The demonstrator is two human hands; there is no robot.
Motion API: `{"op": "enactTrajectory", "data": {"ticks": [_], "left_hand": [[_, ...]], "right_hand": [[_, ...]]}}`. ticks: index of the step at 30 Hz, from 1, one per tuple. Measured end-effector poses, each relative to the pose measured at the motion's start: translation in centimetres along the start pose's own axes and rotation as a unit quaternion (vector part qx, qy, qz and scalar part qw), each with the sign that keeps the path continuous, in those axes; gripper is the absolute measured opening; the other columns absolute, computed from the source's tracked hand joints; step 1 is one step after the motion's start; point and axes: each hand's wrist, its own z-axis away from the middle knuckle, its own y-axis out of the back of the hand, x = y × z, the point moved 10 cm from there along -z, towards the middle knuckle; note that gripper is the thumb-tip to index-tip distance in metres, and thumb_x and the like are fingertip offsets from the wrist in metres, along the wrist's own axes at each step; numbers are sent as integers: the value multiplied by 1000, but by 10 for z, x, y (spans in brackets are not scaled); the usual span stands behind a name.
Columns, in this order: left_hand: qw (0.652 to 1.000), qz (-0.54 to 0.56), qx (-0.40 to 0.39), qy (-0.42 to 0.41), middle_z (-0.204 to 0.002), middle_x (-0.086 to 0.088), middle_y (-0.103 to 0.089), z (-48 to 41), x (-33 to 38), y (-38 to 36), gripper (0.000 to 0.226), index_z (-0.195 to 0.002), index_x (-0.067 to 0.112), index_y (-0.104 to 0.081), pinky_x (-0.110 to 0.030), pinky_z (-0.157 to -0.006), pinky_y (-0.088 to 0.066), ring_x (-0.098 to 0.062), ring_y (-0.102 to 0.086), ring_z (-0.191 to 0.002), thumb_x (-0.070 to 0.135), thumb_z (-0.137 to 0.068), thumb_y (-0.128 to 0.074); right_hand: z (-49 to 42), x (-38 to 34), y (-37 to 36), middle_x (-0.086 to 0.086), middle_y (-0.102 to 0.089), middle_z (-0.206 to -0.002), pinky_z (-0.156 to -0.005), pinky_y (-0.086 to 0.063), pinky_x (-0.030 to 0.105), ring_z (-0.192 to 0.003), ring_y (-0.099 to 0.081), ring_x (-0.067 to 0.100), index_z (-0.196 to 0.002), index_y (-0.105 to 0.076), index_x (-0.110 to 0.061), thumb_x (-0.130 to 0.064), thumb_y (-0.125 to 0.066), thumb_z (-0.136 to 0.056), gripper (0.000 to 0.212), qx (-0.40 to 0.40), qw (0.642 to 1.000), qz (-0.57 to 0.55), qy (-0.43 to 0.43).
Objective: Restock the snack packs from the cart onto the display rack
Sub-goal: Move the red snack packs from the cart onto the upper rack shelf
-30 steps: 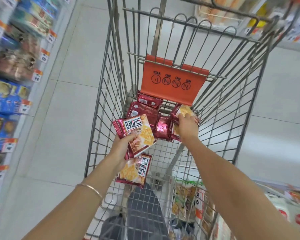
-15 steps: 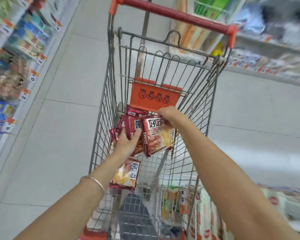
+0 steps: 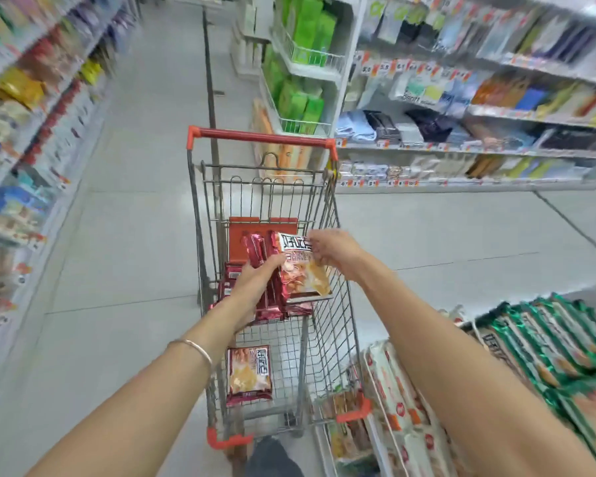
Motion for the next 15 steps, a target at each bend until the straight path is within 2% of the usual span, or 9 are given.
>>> {"op": "enactTrajectory", "data": {"ticks": [2, 4, 5, 6, 9, 10, 13, 14, 15], "left_hand": [[998, 24, -55, -26, -107, -19, -73, 40, 30, -22, 92, -126, 5, -52, -56, -97, -51, -36, -70, -103, 66, -61, -76], [993, 31, -105, -33, -109, -20, -73, 73, 56, -46, 75, -124, 5, -54, -53, -97, -52, -35, -70, -103, 56, -70, -68], [989, 48, -135, -26, -114, -21, -71, 85, 65, -60, 71, -125, 6, -55, -52, -99, -51, -36, -67, -109, 53, -73, -65], [983, 68, -168, -22, -120, -22, -69, 99, 74, -76, 70, -127, 7, -56, -53, -102, -48, -38, -64, -115, 52, -74, -65], [967, 71, -241, -30, -126, -21, -66, 134, 104, -133, 85, -130, 9, -59, -55, -104, -46, -39, -61, -119, 53, -59, -78], [964, 54, -258, -35, -125, -20, -67, 152, 115, -154, 83, -129, 11, -60, -57, -103, -46, -39, -62, -116, 53, -60, -76], [952, 28, -295, -82, -124, -15, -68, 193, 146, -221, 50, -120, 16, -68, -62, -98, -48, -38, -65, -110, 50, -86, -53], [945, 22, -312, -94, -118, -12, -71, 207, 155, -246, 45, -110, 17, -73, -58, -91, -54, -34, -69, -103, 50, -91, -48], [937, 23, -331, -105, -103, -9, -76, 222, 163, -272, 45, -96, 17, -78, -48, -78, -60, -26, -73, -88, 48, -94, -45]], "right_hand": [[41, -22, 36, 3, -62, -101, -75, -47, 27, -89, -60, 17, -114, -62, -6, -33, -74, -89, 39, 100, 992, 29, 75], [82, -27, 64, 4, -56, -121, -92, -46, 36, -110, -55, 21, -132, -54, -14, -50, -73, -85, 61, 145, 986, 44, 70], [103, -26, 74, 4, -57, -126, -98, -47, 40, -114, -55, 23, -133, -53, -19, -58, -67, -85, 64, 139, 988, 51, 49], [122, -24, 83, 3, -61, -122, -102, -48, 44, -111, -58, 22, -128, -56, -21, -65, -60, -86, 61, 118, 992, 45, 23], [187, -25, 110, -3, -74, -82, -97, -55, 45, -83, -68, 18, -93, -68, -21, -72, -46, -90, 56, 66, 996, -61, -5], [208, -31, 126, -3, -75, -81, -95, -56, 43, -81, -70, 18, -92, -69, -19, -70, -46, -91, 56, 78, 992, -94, 15], [280, -48, 180, -4, -77, -98, -97, -56, 36, -93, -73, 13, -109, -71, -19, -70, -48, -91, 59, 152, 975, -140, 83], [307, -53, 195, -7, -77, -96, -94, -56, 28, -91, -73, 8, -109, -71, -20, -67, -48, -93, 55, 172, 969, -149, 101], [334, -58, 208, -13, -77, -88, -86, -56, 20, -83, -72, 0, -104, -70, -21, -61, -45, -97, 47, 185, 963, -158, 120]]}}
